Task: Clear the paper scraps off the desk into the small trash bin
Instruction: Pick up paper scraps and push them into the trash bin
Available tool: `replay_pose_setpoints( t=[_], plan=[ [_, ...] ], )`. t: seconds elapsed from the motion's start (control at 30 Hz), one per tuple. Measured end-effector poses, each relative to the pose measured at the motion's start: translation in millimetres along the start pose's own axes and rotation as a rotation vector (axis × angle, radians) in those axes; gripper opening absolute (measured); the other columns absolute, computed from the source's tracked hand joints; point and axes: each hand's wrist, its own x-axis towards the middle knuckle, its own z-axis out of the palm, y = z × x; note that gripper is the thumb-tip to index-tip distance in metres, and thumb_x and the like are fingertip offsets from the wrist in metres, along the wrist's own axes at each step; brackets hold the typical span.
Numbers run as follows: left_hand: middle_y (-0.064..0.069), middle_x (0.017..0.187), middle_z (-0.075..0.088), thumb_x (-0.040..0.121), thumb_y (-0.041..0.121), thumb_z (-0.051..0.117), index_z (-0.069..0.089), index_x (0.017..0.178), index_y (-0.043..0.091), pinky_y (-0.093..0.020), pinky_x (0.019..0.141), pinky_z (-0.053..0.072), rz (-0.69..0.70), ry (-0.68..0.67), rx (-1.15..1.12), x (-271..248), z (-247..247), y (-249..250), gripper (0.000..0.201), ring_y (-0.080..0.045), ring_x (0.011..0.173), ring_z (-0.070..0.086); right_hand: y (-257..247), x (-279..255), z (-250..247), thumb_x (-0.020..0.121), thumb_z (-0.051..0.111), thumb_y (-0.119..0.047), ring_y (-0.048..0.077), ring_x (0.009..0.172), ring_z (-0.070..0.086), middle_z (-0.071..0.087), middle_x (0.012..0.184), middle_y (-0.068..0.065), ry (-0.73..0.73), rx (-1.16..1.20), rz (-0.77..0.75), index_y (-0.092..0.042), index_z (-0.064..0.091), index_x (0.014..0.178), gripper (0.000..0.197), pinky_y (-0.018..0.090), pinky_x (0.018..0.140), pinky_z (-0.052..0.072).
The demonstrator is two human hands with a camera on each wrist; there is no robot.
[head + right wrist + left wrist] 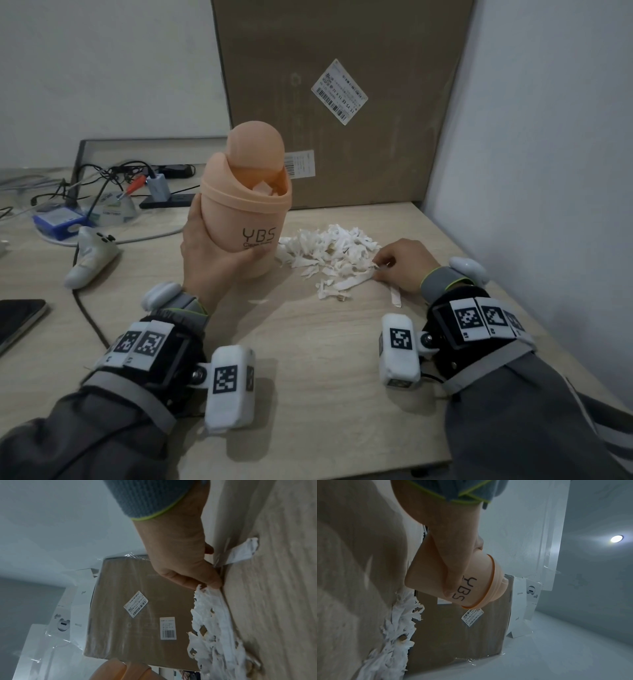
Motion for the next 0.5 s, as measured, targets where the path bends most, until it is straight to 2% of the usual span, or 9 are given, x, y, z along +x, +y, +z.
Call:
replay_pose_setpoints(
  t=[0.17,0.23,0.37,0.5],
  plan=[
    [0.001,0.148,0.048,0.042,0.062,0.088,0.028,0.156,0.037,-0.057,0.109,0.048,0.020,-0.003,0.012,-1.9,-0.3,2.5,0.132,-0.024,0.134,0.051,-1.6,2.2,-0.1,0.085,0.062,-0.012,0.024,0.101,0.062,0.070,0.107,0.007,0.170,0.078,-0.004,-0.012,0.073,0.099,0.018,0.030,0.091,0.047],
    [0.002,0.146,0.049,0.042,0.062,0.088,0.029,0.156,0.035,-0.057,0.108,0.049,0.036,-0.007,0.019,-2.4,0.0,4.6,0.131,-0.023,0.134,0.052,-1.5,3.8,-1.0,0.085,0.061,-0.012,0.025,0.099,0.063,0.072,0.103,0.006,0.266,0.115,-0.002,-0.013,0.073,0.097,0.017,0.034,0.088,0.049],
    [0.003,0.145,0.049,0.042,0.064,0.086,0.029,0.156,0.033,-0.056,0.110,0.048,0.076,-0.033,0.059,-3.8,1.2,9.1,0.132,-0.023,0.134,0.051,-4.7,2.5,-4.3,0.083,0.064,-0.012,0.020,0.081,0.062,0.066,0.079,0.000,0.444,0.261,0.009,-0.017,0.068,0.089,0.009,0.030,0.076,0.049],
    [0.000,0.150,0.046,0.043,0.068,0.083,0.025,0.158,0.036,-0.059,0.111,0.045,0.119,-0.086,0.143,-5.9,2.8,9.7,0.133,-0.025,0.136,0.047,-10.1,1.3,-8.9,0.078,0.067,-0.007,0.012,0.070,0.056,0.060,0.071,-0.006,0.591,0.342,-0.044,-0.013,0.067,0.079,0.007,0.017,0.065,0.038]
  ],
)
